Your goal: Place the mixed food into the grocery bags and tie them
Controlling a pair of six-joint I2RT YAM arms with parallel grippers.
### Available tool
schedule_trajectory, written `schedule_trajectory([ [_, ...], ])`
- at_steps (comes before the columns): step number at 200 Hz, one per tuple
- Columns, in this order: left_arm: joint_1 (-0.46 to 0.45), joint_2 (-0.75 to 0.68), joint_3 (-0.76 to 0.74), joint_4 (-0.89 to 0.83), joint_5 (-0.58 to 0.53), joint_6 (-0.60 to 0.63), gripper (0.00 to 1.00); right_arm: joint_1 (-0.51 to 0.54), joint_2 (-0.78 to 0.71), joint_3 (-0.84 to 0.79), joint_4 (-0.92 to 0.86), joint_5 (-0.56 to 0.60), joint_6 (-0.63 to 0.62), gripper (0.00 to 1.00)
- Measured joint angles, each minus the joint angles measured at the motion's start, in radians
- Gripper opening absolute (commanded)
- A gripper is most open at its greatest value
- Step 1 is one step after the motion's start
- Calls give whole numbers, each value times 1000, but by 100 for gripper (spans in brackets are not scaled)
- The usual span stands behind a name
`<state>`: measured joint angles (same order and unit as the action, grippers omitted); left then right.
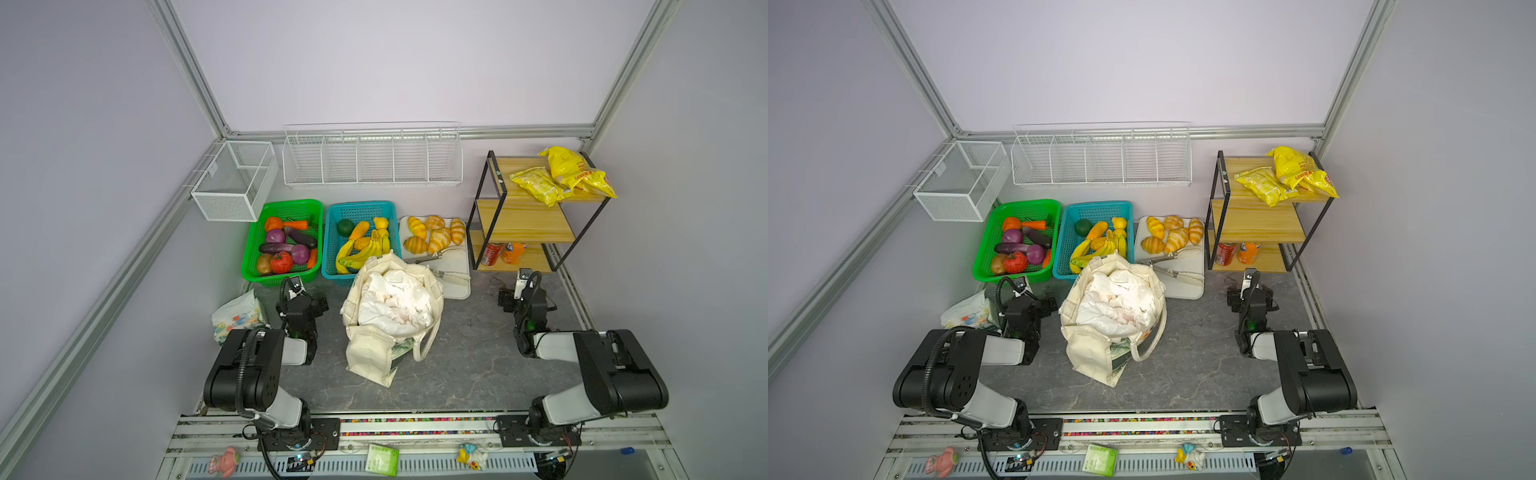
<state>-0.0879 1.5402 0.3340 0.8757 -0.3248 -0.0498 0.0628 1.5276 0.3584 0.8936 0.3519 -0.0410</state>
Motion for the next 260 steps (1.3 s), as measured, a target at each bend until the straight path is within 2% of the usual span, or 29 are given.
schedule_trajectory([
  [29, 14, 5, 57, 10, 27, 8, 99, -20, 12, 0, 2, -34, 13, 89],
  [260, 16, 5, 57, 9, 38, 11, 99, -22, 11, 1, 3, -61, 19, 89],
])
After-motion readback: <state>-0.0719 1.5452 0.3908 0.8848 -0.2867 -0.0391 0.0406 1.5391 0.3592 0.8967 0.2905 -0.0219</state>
